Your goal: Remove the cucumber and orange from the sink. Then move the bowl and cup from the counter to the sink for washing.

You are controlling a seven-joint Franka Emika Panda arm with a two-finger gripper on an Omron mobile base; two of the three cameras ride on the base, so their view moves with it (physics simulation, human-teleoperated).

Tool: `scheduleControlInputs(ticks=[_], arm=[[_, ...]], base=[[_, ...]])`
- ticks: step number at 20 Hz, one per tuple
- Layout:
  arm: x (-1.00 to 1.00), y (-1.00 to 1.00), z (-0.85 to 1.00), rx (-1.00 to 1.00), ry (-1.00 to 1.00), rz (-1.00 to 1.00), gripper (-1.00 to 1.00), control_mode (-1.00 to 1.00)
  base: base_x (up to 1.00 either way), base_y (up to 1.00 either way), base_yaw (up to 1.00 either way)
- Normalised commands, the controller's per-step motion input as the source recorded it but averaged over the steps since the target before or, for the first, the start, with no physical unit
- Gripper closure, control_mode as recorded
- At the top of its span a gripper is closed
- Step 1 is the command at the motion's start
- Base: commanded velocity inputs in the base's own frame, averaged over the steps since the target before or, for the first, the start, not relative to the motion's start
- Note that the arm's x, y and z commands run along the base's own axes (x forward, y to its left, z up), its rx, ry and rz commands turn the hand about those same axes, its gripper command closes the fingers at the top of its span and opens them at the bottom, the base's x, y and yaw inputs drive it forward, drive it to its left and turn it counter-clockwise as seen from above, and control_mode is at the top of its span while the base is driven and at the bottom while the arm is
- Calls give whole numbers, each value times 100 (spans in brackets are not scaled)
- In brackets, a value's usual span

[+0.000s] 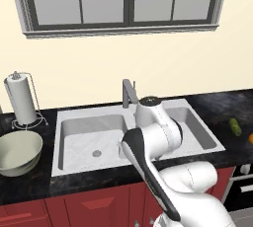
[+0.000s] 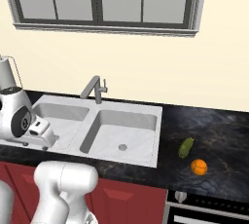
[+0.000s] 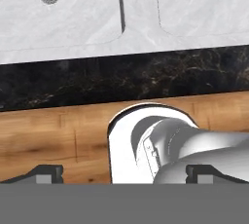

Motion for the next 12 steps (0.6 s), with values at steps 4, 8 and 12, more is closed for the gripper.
scheduleControlInputs(ticks=[4, 8, 12], arm=[[8, 54, 0, 0, 0, 0, -100, -100], [14, 43, 0, 4, 0, -4, -100, -100], [17, 48, 0, 1, 0, -7, -100, -100]], base=[[0, 0, 0], [0, 0, 0], [0, 0, 0]])
